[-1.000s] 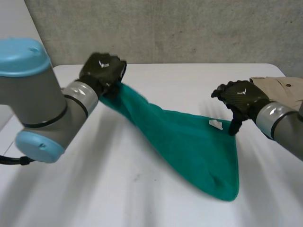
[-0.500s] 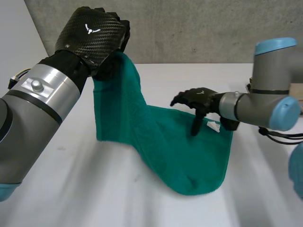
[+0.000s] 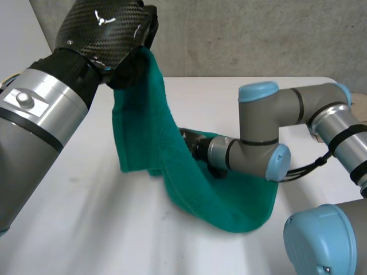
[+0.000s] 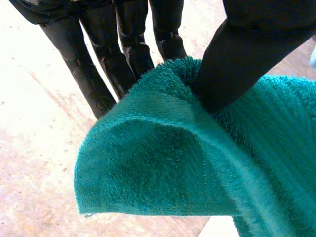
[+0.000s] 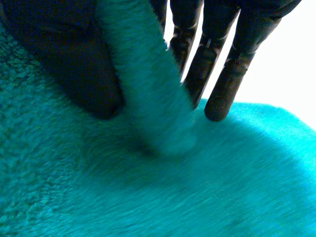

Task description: Fold the laundry.

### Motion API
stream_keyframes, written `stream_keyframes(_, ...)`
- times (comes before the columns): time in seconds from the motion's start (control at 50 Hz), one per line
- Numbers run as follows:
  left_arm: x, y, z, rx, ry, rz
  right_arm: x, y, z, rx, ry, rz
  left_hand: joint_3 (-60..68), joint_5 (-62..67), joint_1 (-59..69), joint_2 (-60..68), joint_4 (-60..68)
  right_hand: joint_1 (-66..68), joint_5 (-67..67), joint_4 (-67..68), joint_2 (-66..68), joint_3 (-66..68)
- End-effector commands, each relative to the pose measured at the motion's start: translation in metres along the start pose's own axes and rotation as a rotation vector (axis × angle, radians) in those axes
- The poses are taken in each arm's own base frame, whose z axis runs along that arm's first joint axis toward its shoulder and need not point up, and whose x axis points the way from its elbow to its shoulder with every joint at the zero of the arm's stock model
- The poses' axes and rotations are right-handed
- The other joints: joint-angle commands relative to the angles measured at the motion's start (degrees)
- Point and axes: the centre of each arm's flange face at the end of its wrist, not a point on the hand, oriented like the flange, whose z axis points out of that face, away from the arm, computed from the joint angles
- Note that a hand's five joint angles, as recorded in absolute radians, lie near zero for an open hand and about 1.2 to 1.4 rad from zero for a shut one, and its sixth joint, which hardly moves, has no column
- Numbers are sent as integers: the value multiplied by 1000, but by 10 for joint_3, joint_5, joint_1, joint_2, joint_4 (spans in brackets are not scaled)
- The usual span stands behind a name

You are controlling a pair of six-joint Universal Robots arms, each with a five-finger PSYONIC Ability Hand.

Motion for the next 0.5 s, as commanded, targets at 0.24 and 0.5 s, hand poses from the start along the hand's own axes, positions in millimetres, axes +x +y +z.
stream_keyframes(0.24, -64, -4, 71, 244, -318, 71, 97, -199, -125, 687, 641, -114, 117, 142, 144, 113, 111, 236, 175, 154, 145, 156)
stream_keyframes(0.5, -12, 120, 56, -84, -186, 25, 45, -101, -132, 143, 582, -249, 117, 142, 144, 113, 111, 236, 175, 154, 145, 156)
